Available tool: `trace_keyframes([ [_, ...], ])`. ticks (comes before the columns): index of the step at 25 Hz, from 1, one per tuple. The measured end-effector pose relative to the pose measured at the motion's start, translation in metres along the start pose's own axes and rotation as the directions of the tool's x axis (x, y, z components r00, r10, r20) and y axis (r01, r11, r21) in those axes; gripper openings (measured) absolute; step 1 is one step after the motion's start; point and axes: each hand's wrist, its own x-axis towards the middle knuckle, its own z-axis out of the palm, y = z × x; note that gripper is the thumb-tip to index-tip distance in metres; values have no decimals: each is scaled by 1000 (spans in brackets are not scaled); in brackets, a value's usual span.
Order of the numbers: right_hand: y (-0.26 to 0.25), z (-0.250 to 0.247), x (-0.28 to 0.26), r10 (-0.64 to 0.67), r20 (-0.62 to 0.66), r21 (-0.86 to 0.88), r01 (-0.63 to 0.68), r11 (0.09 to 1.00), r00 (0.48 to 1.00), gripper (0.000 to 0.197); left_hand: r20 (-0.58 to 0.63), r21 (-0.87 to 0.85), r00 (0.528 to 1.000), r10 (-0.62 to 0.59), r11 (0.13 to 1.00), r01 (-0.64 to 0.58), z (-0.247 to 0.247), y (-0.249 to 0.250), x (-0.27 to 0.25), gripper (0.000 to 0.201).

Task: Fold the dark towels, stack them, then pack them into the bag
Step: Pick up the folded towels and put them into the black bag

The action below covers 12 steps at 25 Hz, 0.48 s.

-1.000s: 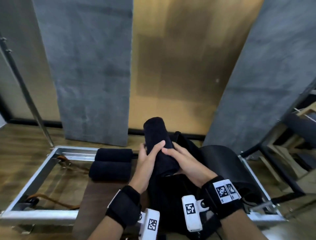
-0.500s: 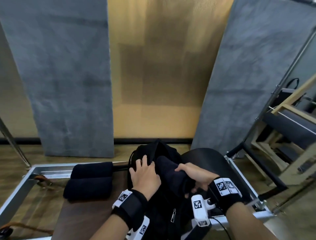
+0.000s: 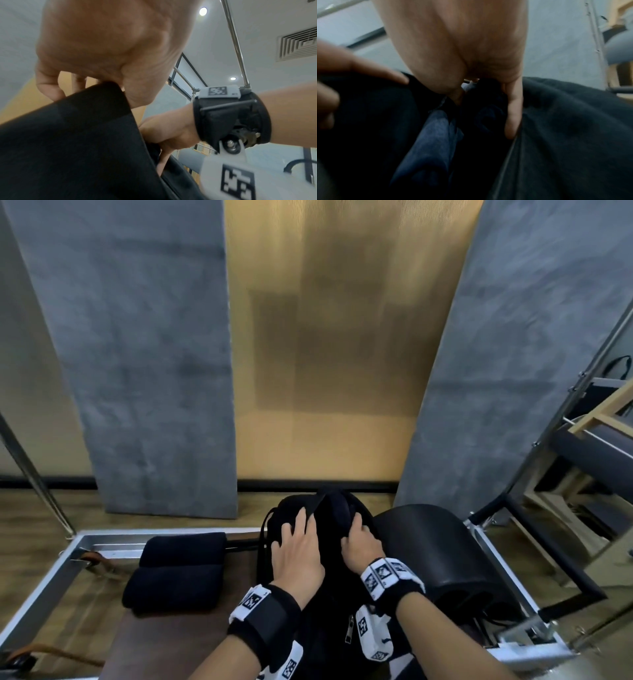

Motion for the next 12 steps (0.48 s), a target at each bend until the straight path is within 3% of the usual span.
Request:
trace_keyframes([
  [4,-15,19,11,14,75,-128,-4,992,997,74,22,-62,1000,6,998,-5,4,3,4,107],
  [7,-28,17,22,-74,14,-32,75,997,997,65,27,-97,1000,13,995,-10,6,-1,5,107],
  [12,-24,21,32,151,212,-157,-119,980,966,70,69,-100,997,20,995,-13,5,-7,3,112],
])
